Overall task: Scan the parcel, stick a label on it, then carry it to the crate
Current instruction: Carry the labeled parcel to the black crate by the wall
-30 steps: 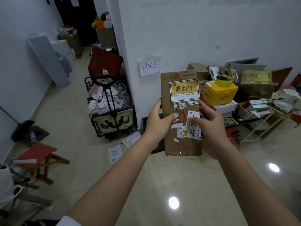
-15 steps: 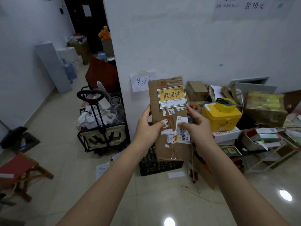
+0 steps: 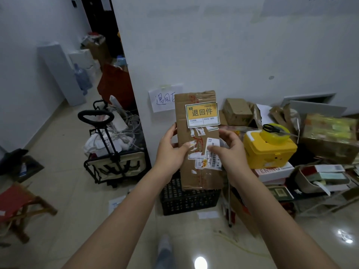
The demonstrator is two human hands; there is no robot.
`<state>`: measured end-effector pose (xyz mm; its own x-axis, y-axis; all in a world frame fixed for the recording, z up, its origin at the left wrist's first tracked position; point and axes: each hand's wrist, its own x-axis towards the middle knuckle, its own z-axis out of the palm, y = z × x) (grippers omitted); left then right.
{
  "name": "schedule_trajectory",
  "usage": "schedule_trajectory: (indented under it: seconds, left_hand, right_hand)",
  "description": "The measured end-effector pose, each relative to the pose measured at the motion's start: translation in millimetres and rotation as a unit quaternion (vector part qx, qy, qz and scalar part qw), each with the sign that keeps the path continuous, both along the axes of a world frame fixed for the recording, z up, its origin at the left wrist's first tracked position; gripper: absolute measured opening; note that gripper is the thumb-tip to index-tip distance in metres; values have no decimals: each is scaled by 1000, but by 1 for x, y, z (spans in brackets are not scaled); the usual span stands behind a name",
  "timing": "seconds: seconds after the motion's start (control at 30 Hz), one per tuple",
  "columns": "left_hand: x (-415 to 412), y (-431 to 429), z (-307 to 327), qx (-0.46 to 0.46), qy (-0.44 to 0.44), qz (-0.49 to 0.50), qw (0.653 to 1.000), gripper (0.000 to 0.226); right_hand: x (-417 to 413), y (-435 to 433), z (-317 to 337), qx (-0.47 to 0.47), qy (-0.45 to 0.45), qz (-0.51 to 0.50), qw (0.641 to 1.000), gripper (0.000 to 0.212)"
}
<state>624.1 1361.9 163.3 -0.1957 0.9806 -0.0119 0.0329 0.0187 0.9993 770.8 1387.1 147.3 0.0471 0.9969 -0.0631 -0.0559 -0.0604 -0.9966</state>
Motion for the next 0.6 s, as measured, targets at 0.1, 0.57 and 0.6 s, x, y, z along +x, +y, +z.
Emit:
schedule_trajectory:
  seconds: [0.1,0.57,0.6]
  left_hand:
    - [-8,32,-13,-13,-4,0,1000,61]
    - [-96,254,-112,-111,10,4,994,63]
    - [-104,267,-121,-120,15,4,993,65]
  right_hand:
    - [-8,29,-9,-10,-10,-3,1000,46]
    - [-103,232,-73,-97,-52,-26,994,42]
    - [-111,242,-80,-101,-52,-29,993,43]
